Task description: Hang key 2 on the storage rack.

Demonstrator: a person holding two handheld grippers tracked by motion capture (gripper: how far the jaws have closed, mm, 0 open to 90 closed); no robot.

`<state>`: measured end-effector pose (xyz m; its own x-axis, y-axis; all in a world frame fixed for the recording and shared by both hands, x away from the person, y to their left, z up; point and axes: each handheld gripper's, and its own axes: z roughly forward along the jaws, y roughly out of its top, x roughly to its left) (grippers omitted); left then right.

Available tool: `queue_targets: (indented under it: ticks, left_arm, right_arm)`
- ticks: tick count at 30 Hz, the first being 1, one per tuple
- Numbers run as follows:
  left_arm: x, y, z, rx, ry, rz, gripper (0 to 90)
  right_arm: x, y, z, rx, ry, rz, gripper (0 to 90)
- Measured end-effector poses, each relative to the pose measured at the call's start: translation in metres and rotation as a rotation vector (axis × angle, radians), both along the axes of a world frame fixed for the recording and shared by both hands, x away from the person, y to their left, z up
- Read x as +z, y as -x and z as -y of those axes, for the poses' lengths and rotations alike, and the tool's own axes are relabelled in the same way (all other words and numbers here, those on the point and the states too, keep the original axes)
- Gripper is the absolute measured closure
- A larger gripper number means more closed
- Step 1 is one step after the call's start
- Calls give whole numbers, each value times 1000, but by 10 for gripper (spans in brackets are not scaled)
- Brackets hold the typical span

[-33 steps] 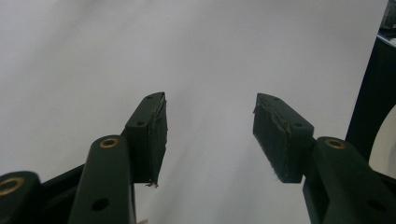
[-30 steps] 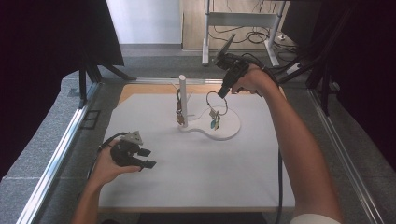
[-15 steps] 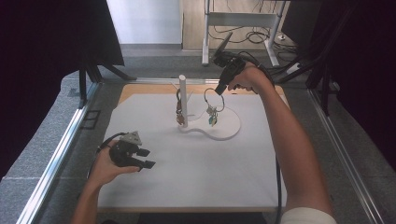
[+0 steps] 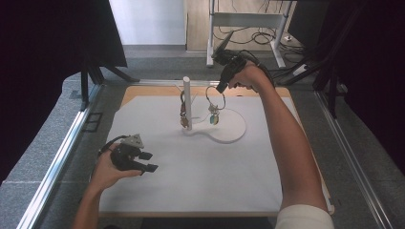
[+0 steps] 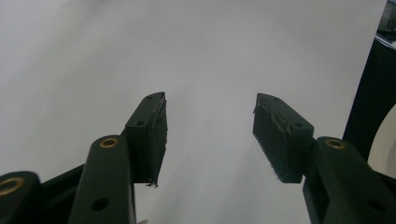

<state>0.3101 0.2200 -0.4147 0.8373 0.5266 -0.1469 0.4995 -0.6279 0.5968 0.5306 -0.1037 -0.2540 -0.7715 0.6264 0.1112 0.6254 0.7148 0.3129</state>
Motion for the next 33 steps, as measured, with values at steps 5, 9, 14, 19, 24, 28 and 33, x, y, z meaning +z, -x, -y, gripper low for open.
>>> queue_targets:
  ticks: [5,9,14,19,24,28,33]
  left_arm:
    - [1,1,-2,4,3,1,454]
    - [2,2,-3,1,3,3,454]
    - [1,3,-2,6,6,0,454]
    - [3,3,-3,5,10,4,454]
    - [4,3,-4,1,9,8,454]
    - [5,4,-5,8,17,9,454]
    - [5,5,-5,4,15,10,454]
  right_arm:
    - [-3,-7,-3,-12,-9,3,886]
    - [-5,-10,-6,-10,-4,1,885]
    - [-7,-11,-10,-12,-4,4,885]
    - [-8,-12,-12,-8,-7,4,886]
    - [-9,-12,-16,-6,-8,6,885]
    - [-11,-12,-21,-2,-5,5,886]
    - [-14,-12,-25,8,-5,4,886]
